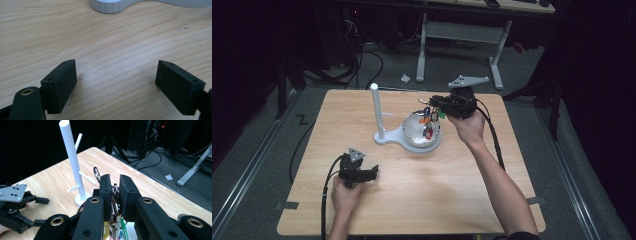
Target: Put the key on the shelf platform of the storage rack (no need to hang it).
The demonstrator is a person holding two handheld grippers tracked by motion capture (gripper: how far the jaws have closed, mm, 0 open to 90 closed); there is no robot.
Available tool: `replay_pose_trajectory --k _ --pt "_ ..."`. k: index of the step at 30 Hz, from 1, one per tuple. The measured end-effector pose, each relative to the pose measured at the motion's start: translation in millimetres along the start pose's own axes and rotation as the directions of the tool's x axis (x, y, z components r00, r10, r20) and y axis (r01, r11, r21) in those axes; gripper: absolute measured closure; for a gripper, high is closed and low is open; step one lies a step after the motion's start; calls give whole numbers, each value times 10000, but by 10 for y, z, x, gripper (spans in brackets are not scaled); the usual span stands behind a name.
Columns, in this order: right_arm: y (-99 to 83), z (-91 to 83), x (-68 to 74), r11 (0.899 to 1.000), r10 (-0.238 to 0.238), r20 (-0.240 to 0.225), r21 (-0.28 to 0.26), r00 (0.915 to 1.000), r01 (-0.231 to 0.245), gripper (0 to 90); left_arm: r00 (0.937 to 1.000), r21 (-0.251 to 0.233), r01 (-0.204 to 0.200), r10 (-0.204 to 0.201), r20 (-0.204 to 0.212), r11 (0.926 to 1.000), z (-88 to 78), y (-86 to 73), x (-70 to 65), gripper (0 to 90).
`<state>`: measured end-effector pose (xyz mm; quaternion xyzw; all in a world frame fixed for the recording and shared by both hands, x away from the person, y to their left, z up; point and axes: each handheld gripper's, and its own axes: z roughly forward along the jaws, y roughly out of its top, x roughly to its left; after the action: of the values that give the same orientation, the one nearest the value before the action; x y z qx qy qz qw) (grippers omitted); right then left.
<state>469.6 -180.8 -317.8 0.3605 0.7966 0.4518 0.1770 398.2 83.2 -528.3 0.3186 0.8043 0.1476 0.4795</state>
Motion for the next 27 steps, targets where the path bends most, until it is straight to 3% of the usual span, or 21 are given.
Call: replay_pose_trajectory --k 23,24,27 --pt "-236 412 -16 9966 174 241 801 9996 -192 815 10000 -43 -89 89 10 10000 3 2 6 178" --pt "-258 444 -17 9965 164 273 818 9995 -186 815 9994 -44 -329 329 103 9994 4 7 20 178" --pt "-294 492 -20 9957 165 297 909 9994 -192 815 9998 -44 -182 182 41 9998 3 4 11 178"
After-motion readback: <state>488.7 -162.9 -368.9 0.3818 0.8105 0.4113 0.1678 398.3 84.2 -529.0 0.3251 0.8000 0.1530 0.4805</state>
